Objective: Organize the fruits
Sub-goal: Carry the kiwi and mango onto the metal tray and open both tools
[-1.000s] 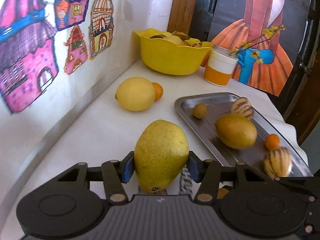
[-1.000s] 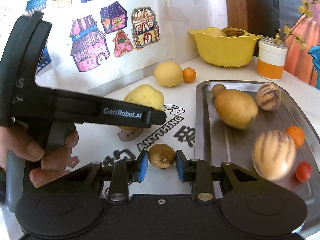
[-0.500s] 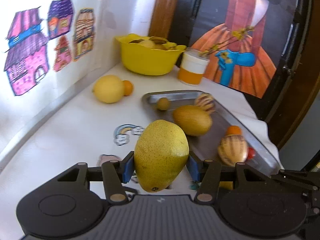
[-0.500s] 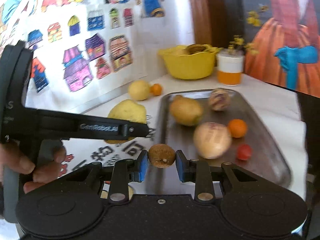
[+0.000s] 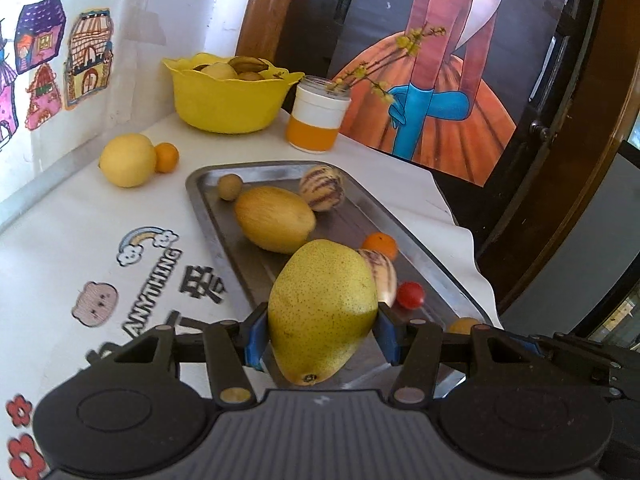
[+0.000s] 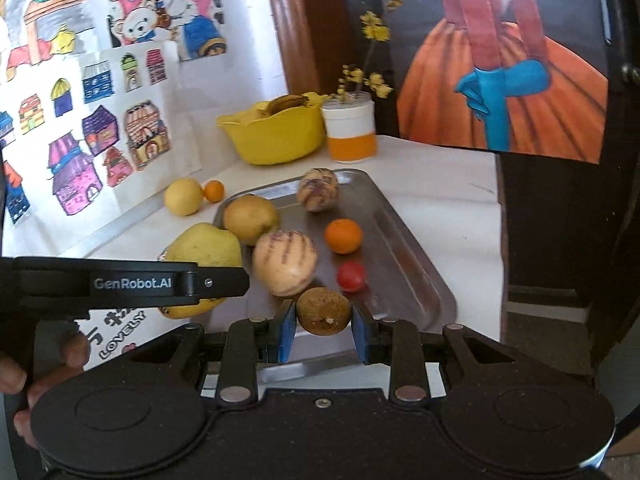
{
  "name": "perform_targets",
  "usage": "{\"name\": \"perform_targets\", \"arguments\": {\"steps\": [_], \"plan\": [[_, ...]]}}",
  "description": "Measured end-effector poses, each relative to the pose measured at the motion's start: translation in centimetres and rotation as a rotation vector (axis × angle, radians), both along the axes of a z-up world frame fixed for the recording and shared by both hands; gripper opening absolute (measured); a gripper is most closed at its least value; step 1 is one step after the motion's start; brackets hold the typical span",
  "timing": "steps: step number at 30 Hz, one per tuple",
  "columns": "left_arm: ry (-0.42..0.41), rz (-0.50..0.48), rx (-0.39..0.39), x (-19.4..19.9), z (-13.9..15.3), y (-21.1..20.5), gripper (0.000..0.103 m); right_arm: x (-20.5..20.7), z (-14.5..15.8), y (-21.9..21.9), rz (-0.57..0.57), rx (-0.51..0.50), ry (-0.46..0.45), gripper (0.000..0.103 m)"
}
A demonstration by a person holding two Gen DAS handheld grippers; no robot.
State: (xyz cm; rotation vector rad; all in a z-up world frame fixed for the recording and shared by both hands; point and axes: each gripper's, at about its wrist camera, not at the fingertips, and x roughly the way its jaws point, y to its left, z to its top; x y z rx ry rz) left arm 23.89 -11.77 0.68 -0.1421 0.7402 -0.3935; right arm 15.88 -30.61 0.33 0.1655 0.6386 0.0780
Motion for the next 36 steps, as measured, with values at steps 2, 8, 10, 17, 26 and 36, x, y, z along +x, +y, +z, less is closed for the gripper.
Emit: {"name": "perform_targets", "arguments": {"steps": [2,8,10,17,26,36], "plan": [[-0.001,0.006,0.002,-0.3,-0.1,-0.6,0.058,-0.1,-0.2,-0.3,-0.007,0.006,0.000,0.032],[-0.002,0.025,0.016,-1.0,-0.5,-1.7,0.058,0.0,-0.7,-0.3,-0.019,-0.006,0.000,0.032],[0.007,0.033,0.014,-1.0,-0.7,-1.9,0.058,-0.1,-0.9,0.0,-0.023,-0.021,0.000,0.032],[0.031,0.050,0.017,-0.9,-1.3,-1.7,0.058,-0.1,-1.3,0.6,-0.020,-0.035,0.002,0.032],[0.043,0.031,0.015,-0.9,-1.6,-1.8,0.059,0.1,-1.7,1.2,-0.007,-0.052,-0.002,0.032],[0.078,0.011,-0.010,-0.8,-1.8,-1.8,0.059,0.3,-1.7,1.4,0.000,-0.071,0.002,0.034]]}}
